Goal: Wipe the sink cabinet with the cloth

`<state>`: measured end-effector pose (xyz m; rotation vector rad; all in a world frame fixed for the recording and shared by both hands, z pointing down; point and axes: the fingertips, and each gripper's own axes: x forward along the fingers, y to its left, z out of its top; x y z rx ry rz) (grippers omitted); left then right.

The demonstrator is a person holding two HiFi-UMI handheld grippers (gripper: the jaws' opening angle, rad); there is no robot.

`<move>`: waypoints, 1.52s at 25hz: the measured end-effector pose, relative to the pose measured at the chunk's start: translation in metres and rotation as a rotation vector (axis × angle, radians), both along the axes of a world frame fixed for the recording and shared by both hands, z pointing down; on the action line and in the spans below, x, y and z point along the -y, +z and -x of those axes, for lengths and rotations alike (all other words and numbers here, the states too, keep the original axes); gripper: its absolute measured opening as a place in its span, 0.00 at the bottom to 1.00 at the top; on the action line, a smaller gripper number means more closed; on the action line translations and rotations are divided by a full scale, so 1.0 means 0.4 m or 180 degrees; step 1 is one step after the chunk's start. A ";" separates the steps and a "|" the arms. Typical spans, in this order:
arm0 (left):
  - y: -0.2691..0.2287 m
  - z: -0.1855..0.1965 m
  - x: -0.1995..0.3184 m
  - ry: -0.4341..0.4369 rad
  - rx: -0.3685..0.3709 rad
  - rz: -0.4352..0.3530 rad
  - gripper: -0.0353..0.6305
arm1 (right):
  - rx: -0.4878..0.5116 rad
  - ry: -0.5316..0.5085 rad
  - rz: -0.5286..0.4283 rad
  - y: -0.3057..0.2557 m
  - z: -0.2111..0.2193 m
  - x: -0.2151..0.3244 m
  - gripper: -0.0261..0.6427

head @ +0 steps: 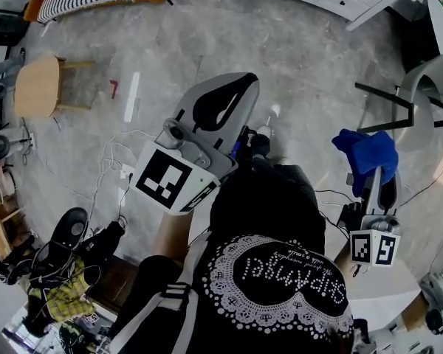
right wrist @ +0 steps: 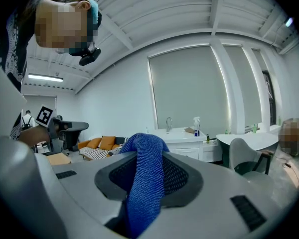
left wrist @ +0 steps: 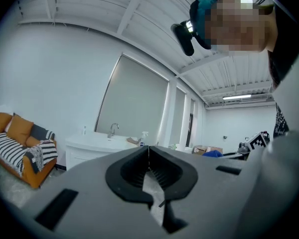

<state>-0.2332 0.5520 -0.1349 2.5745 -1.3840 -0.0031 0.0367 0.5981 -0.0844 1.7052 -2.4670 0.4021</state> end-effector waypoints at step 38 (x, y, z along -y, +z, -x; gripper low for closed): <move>-0.028 -0.455 0.410 0.0314 -0.0027 -0.0098 0.06 | 0.0203 -0.0294 -0.0199 0.000 -0.270 0.487 0.21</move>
